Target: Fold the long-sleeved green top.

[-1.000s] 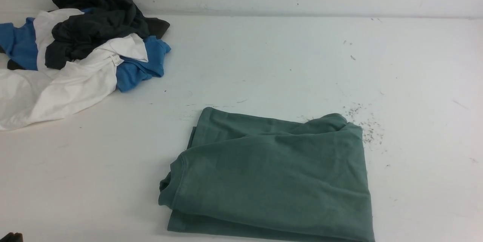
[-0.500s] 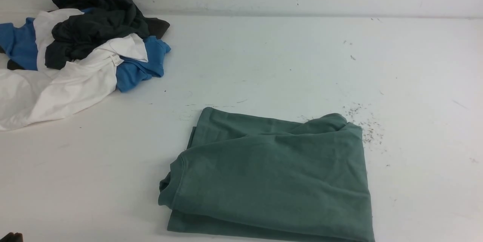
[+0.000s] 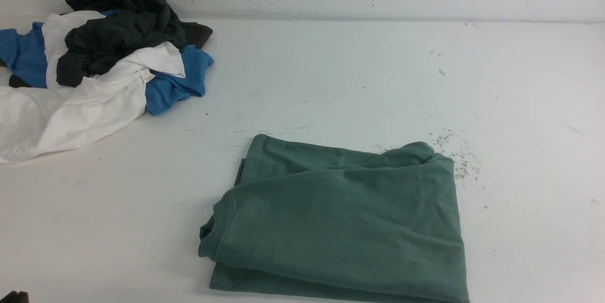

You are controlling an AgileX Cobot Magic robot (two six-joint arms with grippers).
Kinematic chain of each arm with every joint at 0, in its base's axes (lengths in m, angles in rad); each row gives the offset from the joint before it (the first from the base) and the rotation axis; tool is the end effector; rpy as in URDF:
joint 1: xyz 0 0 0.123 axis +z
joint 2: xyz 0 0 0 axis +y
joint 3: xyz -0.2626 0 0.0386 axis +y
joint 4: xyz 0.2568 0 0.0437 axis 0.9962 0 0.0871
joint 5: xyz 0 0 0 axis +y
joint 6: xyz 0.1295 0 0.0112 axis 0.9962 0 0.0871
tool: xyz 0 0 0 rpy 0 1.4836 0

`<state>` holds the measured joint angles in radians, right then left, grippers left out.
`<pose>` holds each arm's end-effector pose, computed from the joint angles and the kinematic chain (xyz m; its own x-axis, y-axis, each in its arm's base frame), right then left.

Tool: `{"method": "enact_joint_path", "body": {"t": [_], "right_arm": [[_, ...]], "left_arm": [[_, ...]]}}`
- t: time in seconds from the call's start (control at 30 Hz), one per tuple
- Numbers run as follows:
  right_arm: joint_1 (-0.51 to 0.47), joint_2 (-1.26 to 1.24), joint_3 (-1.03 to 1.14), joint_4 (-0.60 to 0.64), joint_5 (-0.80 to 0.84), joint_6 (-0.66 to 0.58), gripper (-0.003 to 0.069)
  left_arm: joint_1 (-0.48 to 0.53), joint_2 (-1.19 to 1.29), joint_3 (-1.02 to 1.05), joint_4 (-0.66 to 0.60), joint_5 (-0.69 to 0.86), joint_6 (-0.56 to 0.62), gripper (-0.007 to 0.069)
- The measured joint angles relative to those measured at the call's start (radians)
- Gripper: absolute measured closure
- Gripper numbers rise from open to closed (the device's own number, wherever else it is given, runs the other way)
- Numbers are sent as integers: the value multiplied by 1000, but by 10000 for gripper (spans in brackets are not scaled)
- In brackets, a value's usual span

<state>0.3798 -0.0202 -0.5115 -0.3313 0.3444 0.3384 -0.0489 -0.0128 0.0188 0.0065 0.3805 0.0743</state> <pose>0.0607 0.0088 0.3612 0.2603 0.1310 -0.9566 -0.2775 0.9591 0.0558 0.1180 -0.0055 0.1620 -0.2898 0.0945 -0.9524 0.0701 0.9945 0.0774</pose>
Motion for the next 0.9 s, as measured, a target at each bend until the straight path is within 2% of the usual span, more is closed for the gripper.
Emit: {"method": "enact_joint_path", "body": {"t": [0.2, 0.33, 0.4, 0.43, 0.47, 0.5, 0.7, 0.87, 0.9], "right_arm": [[0, 0, 0, 5, -3, 0, 673], [0, 0, 0, 105, -33, -37, 673], [0, 0, 0, 227, -44, -158, 673], [0, 0, 0, 245, -44, -168, 673], [0, 0, 0, 311, -42, -247, 673], [0, 0, 0, 345, -40, -275, 673], [-3, 0, 5, 395, 34, -355, 673], [-119, 0, 101, 379, 53, -363, 673], [-203, 0, 172, 358, 56, -365, 673]], "left_arm": [[0, 0, 0, 0, 0, 0, 629], [0, 0, 0, 0, 0, 0, 629], [0, 0, 0, 0, 0, 0, 629], [0, 0, 0, 0, 0, 0, 629], [0, 0, 0, 0, 0, 0, 629], [0, 0, 0, 0, 0, 0, 629], [0, 0, 0, 0, 0, 0, 629], [0, 0, 0, 0, 0, 0, 629], [0, 0, 0, 0, 0, 0, 629]]}}
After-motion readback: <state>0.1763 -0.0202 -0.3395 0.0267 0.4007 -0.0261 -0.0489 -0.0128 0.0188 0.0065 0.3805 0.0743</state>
